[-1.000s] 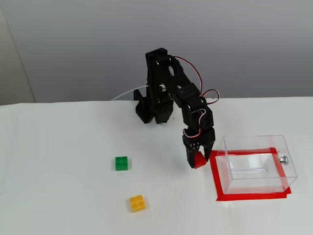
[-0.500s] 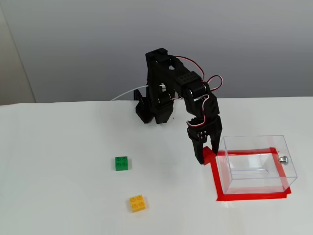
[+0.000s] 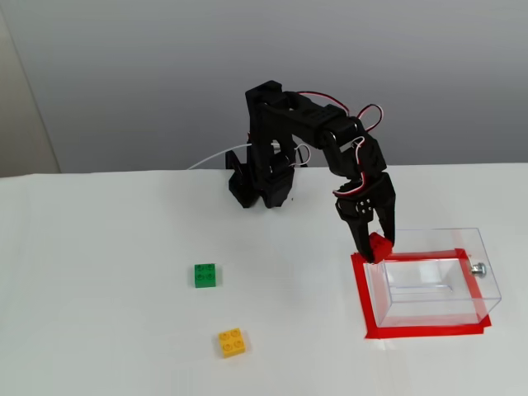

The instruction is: Pick the red lego brick and place it into the transparent box

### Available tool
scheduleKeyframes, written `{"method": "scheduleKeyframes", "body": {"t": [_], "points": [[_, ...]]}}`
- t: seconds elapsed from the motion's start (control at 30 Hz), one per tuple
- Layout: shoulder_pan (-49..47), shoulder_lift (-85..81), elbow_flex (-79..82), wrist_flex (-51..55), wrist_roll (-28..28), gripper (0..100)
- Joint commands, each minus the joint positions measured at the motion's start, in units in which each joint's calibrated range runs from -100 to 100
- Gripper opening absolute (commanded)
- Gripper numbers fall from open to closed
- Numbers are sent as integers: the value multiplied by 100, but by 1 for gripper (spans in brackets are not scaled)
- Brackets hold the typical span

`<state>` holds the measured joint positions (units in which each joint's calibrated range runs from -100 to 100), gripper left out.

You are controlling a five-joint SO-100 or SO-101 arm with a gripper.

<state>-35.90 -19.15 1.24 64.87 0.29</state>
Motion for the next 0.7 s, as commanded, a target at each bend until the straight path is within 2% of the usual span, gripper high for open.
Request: {"method": "scheduleKeyframes", "body": {"t": [0.0, 0.3, 0.67], "points": [[-310, -23, -268, -64, -19, 11], [-1079, 231, -332, -212, -19, 11], [-1590, 1648, -1869, -229, -19, 11]]}}
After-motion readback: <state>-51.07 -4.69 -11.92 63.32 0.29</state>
